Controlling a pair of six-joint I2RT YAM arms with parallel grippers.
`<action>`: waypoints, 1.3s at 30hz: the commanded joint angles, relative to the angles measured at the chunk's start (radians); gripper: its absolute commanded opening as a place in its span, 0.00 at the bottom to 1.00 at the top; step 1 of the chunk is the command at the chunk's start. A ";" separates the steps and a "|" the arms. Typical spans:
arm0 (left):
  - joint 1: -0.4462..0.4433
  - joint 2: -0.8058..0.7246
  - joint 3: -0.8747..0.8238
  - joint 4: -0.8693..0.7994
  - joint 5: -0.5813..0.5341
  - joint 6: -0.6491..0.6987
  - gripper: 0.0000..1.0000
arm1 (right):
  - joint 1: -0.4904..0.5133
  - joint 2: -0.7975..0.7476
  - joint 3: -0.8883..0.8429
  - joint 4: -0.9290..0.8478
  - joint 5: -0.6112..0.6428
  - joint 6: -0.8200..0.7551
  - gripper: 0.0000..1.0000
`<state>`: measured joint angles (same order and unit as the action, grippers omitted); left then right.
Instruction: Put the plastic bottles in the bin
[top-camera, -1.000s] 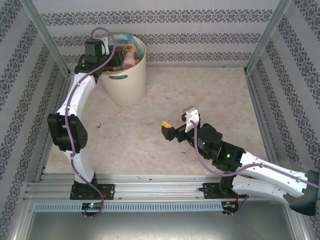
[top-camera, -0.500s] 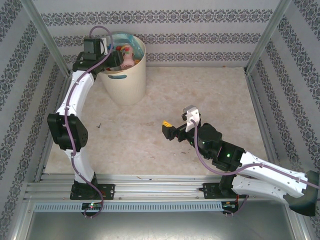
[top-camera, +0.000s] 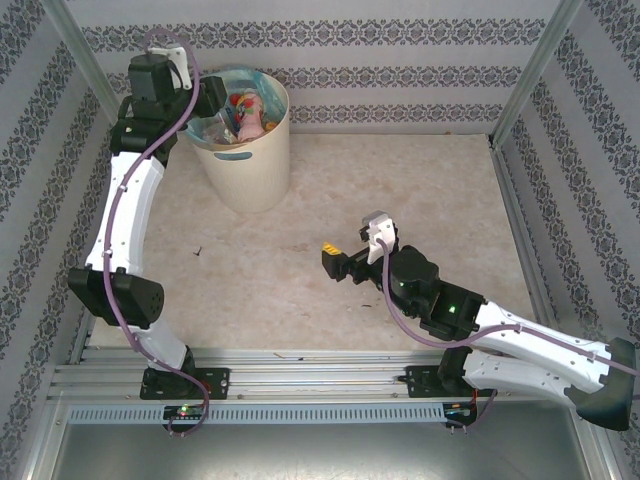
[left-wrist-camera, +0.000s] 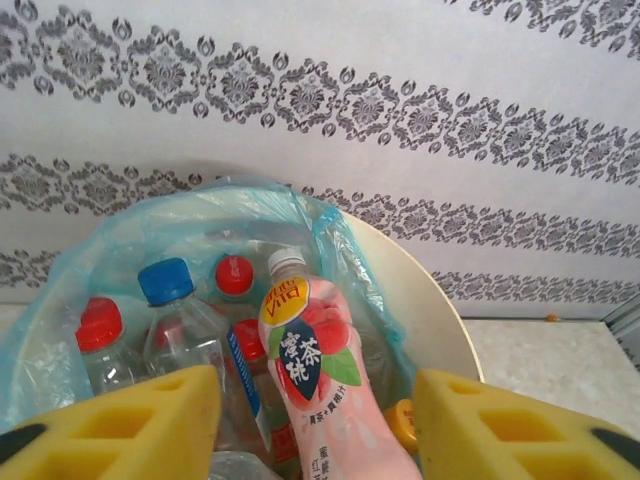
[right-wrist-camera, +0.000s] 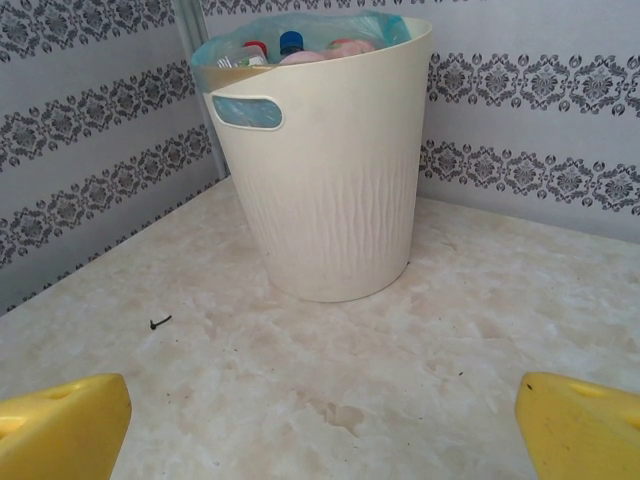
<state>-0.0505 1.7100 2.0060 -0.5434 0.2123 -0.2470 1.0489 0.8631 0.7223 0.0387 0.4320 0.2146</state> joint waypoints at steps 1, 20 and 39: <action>0.003 0.037 -0.069 -0.028 -0.010 0.005 0.47 | -0.006 0.000 0.023 -0.004 -0.006 0.029 0.98; 0.000 -0.771 -1.129 0.592 -0.327 -0.004 0.49 | -0.321 0.210 0.249 -0.324 0.057 -0.017 0.98; 0.001 -0.401 -1.845 1.635 -0.262 0.244 0.70 | -0.959 0.172 -0.523 0.597 -0.333 -0.224 0.98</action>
<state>-0.0509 1.1954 0.1722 0.7826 -0.1402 -0.0685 0.1001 1.0084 0.2474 0.3397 0.1833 0.0196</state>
